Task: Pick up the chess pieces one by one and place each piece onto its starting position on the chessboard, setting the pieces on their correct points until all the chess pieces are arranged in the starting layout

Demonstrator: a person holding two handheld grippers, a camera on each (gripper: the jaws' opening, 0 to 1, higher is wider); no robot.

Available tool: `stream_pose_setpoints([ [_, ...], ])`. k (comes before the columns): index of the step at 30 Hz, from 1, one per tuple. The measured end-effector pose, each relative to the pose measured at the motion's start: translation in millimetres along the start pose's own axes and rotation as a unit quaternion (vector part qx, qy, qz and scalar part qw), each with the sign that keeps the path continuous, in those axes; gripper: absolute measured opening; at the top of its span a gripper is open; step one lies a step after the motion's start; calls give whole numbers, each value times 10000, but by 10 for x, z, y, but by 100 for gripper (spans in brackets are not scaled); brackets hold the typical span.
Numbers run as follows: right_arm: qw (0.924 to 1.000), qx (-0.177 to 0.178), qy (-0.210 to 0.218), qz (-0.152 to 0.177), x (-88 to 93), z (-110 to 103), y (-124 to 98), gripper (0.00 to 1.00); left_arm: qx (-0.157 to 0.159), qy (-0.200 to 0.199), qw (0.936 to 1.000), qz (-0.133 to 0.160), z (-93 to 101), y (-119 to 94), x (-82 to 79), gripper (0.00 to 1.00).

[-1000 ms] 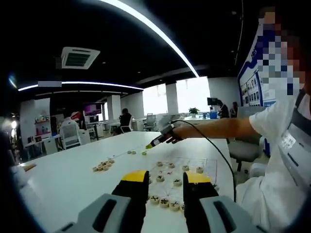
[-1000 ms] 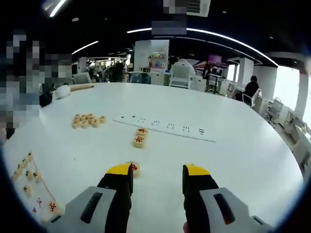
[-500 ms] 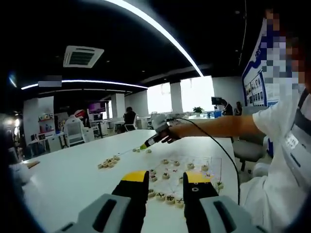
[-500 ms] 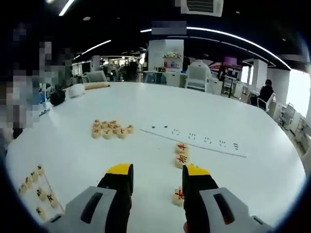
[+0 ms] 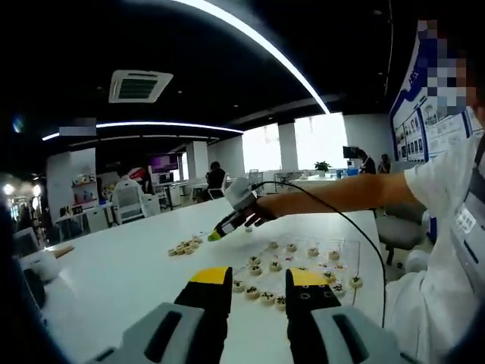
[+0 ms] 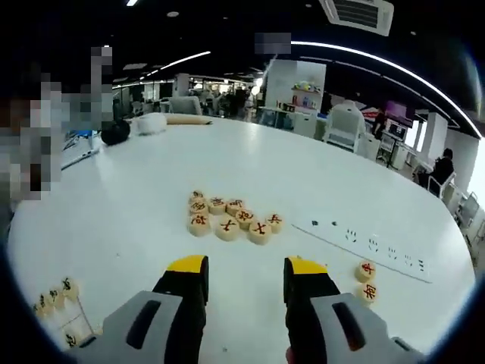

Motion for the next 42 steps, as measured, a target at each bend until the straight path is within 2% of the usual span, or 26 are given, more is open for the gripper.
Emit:
stream_pose_setpoints([
  [4,9994,328,-131,22,-128,160,257,34,-21,-22,10000,-5,-14,-7,13,30],
  [7,9964,726,-406,-157,-85,302,382,32,-71,-76,9999,-18,-73,-17,45,30],
  [10,9945,972,-366,-126,-114,452,587,32,-111,-139,9998,-34,-136,-17,82,30],
  [14,9947,863,-528,-184,-49,341,697,33,-149,-200,9997,-41,-172,-9,107,30],
  [15,9947,831,-603,-49,-82,309,726,33,-143,-197,9997,-44,-171,-9,108,30],
  [17,9953,808,-507,-146,-66,276,853,34,-138,-194,9997,-22,-167,-15,97,30],
  [19,9956,787,-510,-92,-132,255,779,33,-134,-182,9997,-4,-161,-25,87,30],
  [21,9963,653,-555,-13,-139,168,744,28,-148,-179,9997,10,-163,-35,80,30],
  [23,9972,587,-454,-131,-115,160,845,18,-153,-174,9997,15,-159,-45,80,30],
  [25,9971,615,-451,68,-171,176,898,18,-169,-176,9997,8,-170,-54,85,30],
  [26,9972,602,-441,57,-163,160,882,18,-183,-178,9997,7,-177,-57,86,30],
  [30,9986,478,-117,185,-238,146,705,18,-206,-200,9996,26,-189,-61,88,29],
  [33,9993,129,252,260,-335,115,420,18,-194,-178,9996,26,-171,-51,79,29],
  [34,9993,45,283,240,-377,158,300,18,-181,-165,9997,28,-158,-45,69,29],
  [36,9992,-13,230,319,-354,106,-35,18,-157,-127,9998,27,-129,-36,49,29],
  [38,9979,-289,263,512,-393,73,-300,18,-128,-87,9999,37,-93,-27,21,29],
  [41,9961,-531,277,652,-290,18,-809,18,-93,-25,9999,34,-36,-23,-10,29],
  [42,9953,-601,275,709,-268,2,-914,18,-85,-12,10000,35,-24,-23,-18,29],
])
Point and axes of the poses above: the point that each gripper's makers call its tool centre point, and the gripper's own axes: y roughly forward along the fingers, z roughly to its right, x roughly out of its underside, the point moved 4 cm from there along -y, roughly backward along the fingers, and after that the axes turned 13 degrees about x, right-handed, at the moved point
